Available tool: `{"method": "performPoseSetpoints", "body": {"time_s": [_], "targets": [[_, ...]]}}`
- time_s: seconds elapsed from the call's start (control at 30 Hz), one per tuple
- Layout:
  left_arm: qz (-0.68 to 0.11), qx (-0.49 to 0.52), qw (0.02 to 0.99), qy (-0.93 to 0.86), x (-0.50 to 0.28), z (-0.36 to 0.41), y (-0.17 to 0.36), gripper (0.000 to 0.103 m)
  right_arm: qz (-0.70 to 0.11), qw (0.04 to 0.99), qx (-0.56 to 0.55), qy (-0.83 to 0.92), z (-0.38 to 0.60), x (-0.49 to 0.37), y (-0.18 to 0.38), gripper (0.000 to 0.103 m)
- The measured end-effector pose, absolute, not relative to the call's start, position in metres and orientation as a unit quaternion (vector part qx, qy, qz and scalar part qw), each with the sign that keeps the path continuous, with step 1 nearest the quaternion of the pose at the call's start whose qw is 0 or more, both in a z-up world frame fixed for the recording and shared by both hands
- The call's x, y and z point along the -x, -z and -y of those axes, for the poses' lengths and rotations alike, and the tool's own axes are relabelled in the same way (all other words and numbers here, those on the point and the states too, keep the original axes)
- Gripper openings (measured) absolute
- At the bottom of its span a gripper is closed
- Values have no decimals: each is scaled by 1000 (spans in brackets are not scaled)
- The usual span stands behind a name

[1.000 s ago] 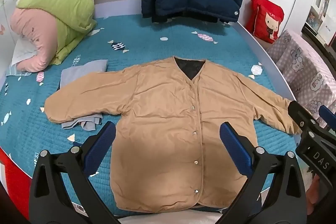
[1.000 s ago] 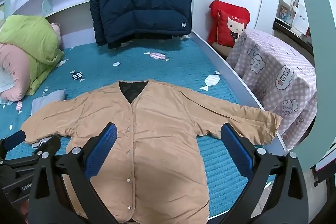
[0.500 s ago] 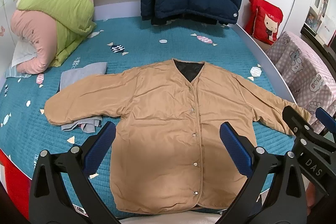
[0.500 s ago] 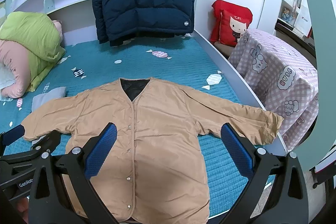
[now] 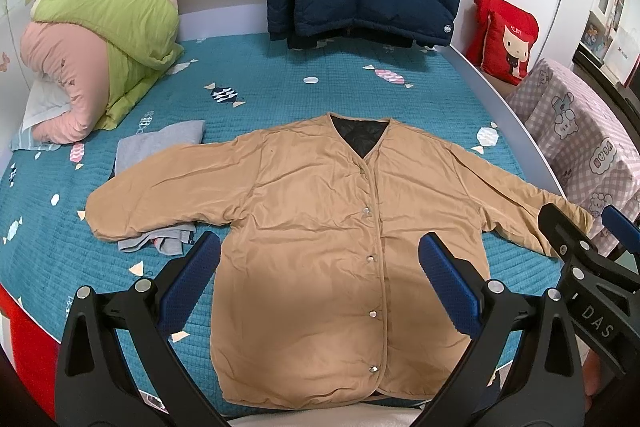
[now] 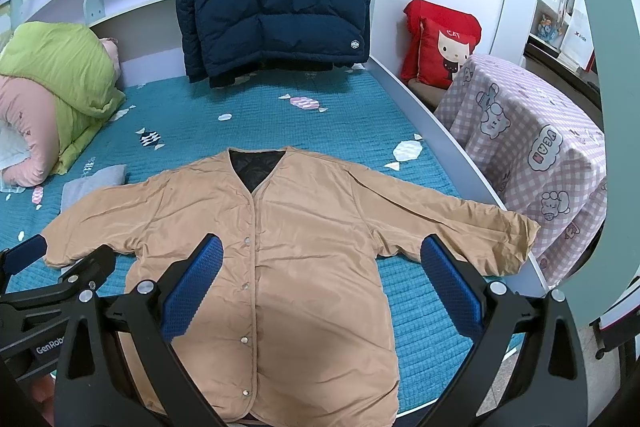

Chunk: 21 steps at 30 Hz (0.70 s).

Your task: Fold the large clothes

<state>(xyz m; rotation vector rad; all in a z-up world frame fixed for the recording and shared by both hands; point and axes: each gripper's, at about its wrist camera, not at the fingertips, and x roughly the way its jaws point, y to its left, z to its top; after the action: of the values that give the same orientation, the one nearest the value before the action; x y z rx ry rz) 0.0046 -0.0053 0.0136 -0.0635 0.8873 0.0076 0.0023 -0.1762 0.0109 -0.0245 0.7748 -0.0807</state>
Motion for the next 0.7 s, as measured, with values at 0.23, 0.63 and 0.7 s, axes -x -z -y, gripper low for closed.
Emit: {"method": "performPoseSetpoints", "body": {"time_s": [0.23, 0.63, 0.7], "targets": [[-428, 29, 903, -2, -6, 5, -16, 99, -378, 925, 11, 39, 178, -2, -10, 96], [-426, 27, 904, -2, -5, 10, -15, 99, -379, 924, 11, 41, 179, -1, -11, 96], [-426, 27, 904, -1, -5, 11, -15, 99, -379, 924, 11, 42, 179, 0, -11, 96]]}}
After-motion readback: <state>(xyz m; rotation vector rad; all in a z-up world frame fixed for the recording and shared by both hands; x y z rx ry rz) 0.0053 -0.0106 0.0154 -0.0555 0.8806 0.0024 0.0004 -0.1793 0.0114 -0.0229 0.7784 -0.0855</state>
